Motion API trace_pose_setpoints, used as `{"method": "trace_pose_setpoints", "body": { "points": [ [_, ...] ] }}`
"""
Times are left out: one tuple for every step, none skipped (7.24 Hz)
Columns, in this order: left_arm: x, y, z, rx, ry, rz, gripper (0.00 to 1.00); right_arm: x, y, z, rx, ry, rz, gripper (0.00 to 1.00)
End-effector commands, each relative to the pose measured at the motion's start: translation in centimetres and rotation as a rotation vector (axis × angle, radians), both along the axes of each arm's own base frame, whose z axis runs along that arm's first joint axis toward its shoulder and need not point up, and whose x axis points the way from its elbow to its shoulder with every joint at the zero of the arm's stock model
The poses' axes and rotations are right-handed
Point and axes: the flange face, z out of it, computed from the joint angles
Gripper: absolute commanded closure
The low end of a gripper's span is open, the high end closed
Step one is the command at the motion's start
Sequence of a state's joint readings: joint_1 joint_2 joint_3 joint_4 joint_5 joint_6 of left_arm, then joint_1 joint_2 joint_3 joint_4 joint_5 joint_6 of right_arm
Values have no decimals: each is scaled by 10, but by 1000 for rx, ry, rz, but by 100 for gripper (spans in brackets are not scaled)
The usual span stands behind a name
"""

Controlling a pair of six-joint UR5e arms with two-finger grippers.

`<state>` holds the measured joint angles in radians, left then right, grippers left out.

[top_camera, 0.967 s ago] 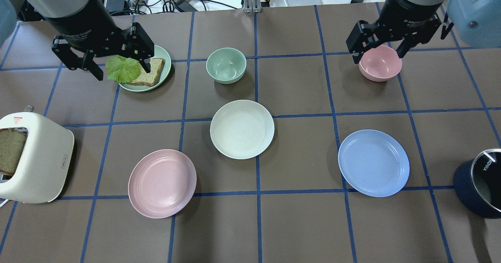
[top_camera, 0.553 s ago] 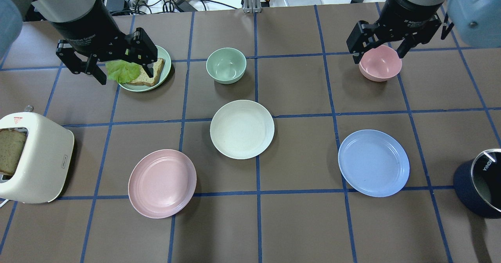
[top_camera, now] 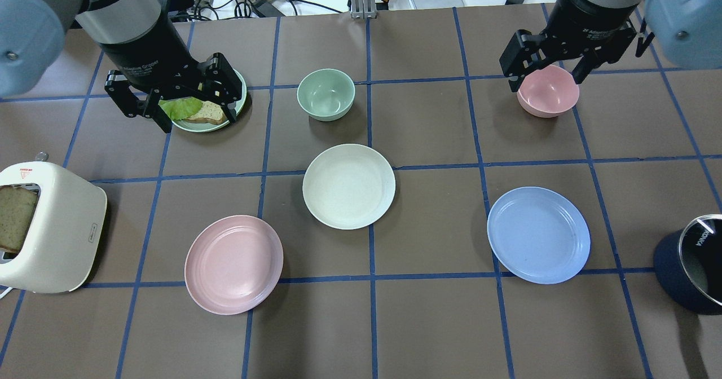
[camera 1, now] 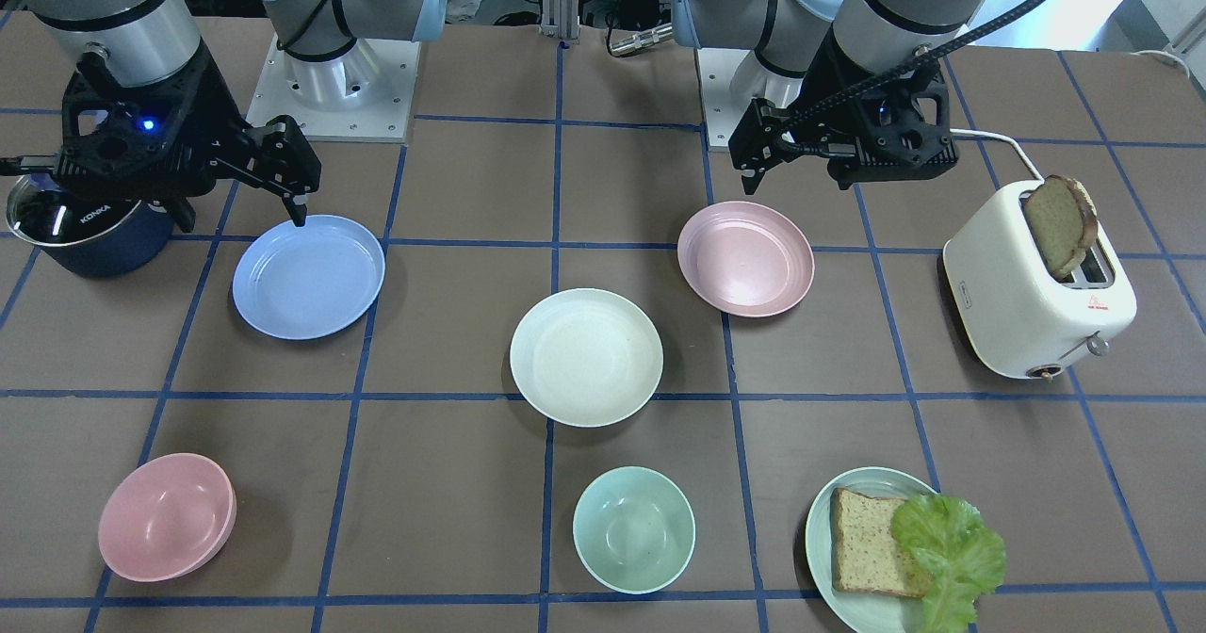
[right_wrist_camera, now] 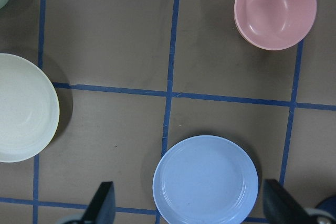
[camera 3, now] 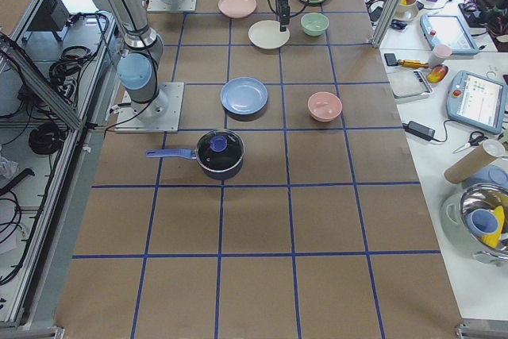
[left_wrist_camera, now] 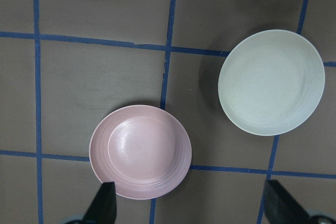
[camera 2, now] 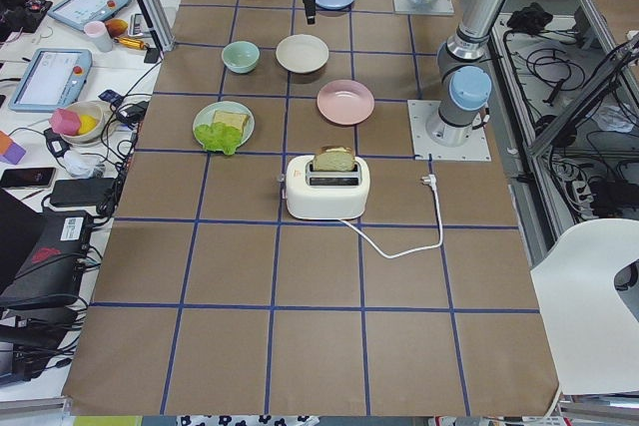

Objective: Stack three plates with pink and blue
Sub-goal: 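Move the left gripper down to the pink plate's rim and grasp it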

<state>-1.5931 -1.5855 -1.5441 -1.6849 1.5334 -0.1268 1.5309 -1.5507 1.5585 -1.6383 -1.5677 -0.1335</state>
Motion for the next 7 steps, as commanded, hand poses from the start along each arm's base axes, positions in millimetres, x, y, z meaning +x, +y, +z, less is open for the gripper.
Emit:
{"method": "trace_pose_setpoints", "body": {
  "points": [
    [-31, 21, -56, 46, -10, -73, 0, 0, 0, -1, 1, 0, 0, 0],
    [-43, 26, -79, 62, -10, -88, 0, 0, 0, -1, 1, 0, 1, 0],
    [-48, 36, -112, 119, -15, -104, 0, 0, 0, -1, 1, 0, 3, 0],
    [-49, 42, -146, 109, -14, -99, 0, 0, 0, -1, 3, 0, 3, 0],
    [-49, 59, -185, 115, -19, -95, 0, 0, 0, -1, 1, 0, 5, 0],
    [-47, 76, -219, 86, -23, -42, 0, -1, 0, -1, 3, 2, 3, 0],
    [-49, 94, -244, 79, -25, -26, 0, 0, 0, -1, 4, 2, 3, 0]
  ]
}}
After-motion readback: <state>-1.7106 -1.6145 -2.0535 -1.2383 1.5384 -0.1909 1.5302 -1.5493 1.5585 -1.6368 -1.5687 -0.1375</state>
